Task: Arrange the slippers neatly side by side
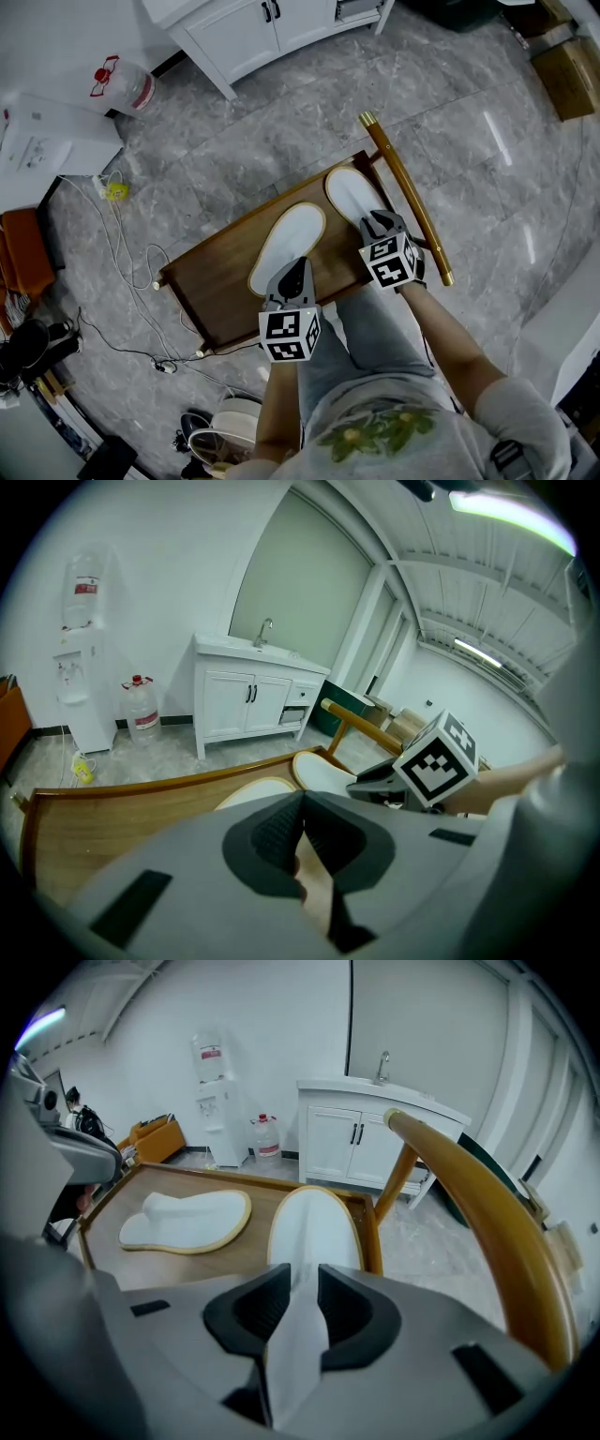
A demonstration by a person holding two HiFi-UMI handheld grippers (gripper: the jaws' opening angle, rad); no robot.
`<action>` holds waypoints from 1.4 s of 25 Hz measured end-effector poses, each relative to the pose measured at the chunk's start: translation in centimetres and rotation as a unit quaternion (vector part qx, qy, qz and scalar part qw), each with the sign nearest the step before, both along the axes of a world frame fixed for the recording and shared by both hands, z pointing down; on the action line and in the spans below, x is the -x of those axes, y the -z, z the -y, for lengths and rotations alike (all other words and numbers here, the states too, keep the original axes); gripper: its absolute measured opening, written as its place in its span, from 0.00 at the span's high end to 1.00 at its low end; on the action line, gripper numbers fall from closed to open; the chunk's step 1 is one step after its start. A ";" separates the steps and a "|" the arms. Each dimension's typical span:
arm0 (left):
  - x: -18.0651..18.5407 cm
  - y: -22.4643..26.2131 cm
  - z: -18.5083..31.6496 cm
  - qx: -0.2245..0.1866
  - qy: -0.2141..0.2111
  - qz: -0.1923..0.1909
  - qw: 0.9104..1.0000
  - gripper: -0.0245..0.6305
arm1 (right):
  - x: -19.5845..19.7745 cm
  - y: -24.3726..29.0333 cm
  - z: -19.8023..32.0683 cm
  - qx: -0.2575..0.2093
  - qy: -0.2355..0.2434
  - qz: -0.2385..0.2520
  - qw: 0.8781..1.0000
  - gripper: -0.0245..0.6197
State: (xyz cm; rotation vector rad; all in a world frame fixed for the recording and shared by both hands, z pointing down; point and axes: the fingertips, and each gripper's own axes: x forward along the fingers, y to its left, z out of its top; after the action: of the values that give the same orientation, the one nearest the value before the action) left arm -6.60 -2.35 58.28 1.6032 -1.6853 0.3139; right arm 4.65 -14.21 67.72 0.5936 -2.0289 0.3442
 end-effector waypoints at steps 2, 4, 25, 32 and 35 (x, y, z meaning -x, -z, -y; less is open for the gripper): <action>0.1 0.1 -0.1 0.001 -0.008 -0.001 1.000 0.94 | 0.2 0.3 -0.1 -0.002 -0.007 0.006 1.000 0.77; 0.3 0.3 -0.2 -0.001 -0.017 0.000 1.000 0.94 | 0.3 0.7 -0.2 -0.009 -0.016 0.013 1.000 0.73; 2.9 2.4 -4.0 0.005 -0.083 0.019 0.996 0.94 | 3.1 9.8 -5.6 -0.041 -0.086 0.123 0.988 0.74; 3.3 2.4 -4.7 0.003 -0.092 0.023 0.995 0.94 | 3.0 11.6 -6.4 -0.063 -0.105 0.167 0.978 0.95; 3.3 2.4 -4.8 0.001 -0.096 0.023 0.995 0.94 | 3.4 11.9 -6.9 -0.043 -0.112 0.188 0.975 0.95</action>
State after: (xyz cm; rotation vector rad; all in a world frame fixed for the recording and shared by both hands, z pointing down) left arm -9.93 2.40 55.84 1.7729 -1.5666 0.4519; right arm 1.21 -7.28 55.80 0.8673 -2.3517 0.5368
